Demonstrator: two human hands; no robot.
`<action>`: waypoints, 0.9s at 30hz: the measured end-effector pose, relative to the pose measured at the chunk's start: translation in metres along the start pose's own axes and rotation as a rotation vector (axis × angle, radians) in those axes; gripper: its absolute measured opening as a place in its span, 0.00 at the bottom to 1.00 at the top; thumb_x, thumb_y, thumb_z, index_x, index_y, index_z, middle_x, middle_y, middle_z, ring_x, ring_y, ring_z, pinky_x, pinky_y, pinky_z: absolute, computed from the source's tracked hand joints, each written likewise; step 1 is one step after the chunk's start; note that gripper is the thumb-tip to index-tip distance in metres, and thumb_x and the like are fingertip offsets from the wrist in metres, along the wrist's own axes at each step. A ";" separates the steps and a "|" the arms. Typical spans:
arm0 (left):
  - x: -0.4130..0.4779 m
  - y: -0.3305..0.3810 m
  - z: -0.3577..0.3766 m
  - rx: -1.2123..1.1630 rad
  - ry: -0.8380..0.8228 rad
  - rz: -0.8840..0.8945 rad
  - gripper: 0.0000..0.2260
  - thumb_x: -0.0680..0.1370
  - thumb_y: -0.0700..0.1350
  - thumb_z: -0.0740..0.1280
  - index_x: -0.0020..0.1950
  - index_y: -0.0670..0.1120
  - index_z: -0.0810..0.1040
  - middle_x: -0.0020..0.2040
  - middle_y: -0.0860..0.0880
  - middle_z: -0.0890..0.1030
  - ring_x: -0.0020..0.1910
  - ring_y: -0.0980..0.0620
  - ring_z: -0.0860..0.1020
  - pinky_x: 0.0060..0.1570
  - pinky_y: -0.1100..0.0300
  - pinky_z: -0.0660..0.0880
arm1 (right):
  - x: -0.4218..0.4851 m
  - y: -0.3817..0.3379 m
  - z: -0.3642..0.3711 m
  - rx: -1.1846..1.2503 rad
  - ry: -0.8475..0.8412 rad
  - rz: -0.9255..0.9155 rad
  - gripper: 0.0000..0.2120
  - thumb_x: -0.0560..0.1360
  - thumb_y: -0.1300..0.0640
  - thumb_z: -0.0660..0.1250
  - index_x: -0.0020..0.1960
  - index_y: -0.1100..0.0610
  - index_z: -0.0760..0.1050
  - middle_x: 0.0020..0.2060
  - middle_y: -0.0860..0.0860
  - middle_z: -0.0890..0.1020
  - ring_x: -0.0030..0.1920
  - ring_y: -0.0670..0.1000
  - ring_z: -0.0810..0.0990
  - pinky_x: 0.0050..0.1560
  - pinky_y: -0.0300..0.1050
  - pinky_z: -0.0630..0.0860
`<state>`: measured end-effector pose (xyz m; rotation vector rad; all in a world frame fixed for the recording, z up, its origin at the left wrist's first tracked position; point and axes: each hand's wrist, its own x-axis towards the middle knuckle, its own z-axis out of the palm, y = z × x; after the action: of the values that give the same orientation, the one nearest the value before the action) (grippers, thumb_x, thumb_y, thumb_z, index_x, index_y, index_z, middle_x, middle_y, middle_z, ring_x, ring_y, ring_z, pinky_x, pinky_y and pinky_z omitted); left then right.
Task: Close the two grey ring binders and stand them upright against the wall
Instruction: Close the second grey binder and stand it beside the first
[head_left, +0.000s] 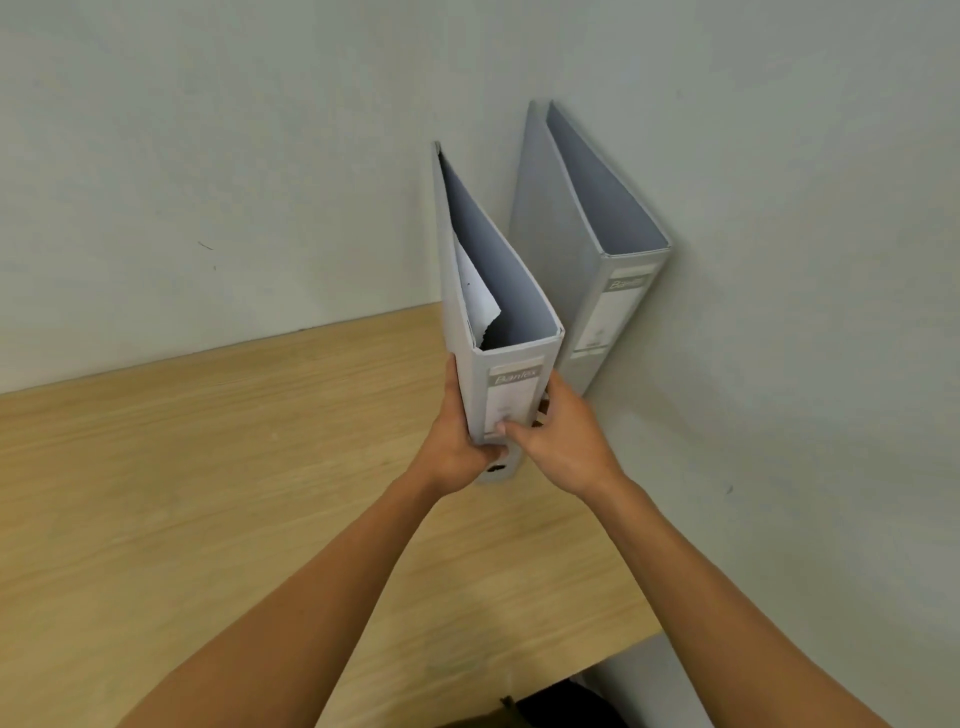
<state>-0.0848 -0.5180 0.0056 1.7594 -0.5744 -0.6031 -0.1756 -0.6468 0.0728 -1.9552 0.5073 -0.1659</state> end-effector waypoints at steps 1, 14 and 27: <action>0.006 0.001 0.003 0.000 0.011 -0.003 0.55 0.69 0.28 0.76 0.83 0.43 0.42 0.70 0.47 0.75 0.67 0.55 0.79 0.50 0.66 0.81 | 0.003 0.002 -0.002 0.008 0.029 -0.001 0.27 0.70 0.61 0.76 0.59 0.37 0.72 0.49 0.32 0.81 0.52 0.35 0.80 0.44 0.26 0.76; 0.065 0.024 0.016 0.043 0.015 -0.068 0.58 0.70 0.25 0.74 0.83 0.45 0.34 0.76 0.40 0.69 0.72 0.41 0.73 0.62 0.37 0.78 | 0.044 0.016 -0.024 -0.014 0.339 0.029 0.18 0.71 0.56 0.77 0.59 0.53 0.77 0.51 0.46 0.84 0.49 0.42 0.81 0.43 0.21 0.71; 0.090 0.024 0.018 0.148 -0.046 -0.131 0.56 0.71 0.27 0.73 0.83 0.45 0.35 0.75 0.43 0.70 0.72 0.46 0.72 0.65 0.47 0.77 | 0.068 0.034 -0.032 0.020 0.397 0.077 0.07 0.73 0.54 0.76 0.42 0.51 0.78 0.37 0.40 0.82 0.38 0.32 0.80 0.37 0.25 0.74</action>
<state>-0.0312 -0.5957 0.0150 1.9379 -0.5505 -0.7090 -0.1348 -0.7139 0.0486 -1.8840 0.8343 -0.5137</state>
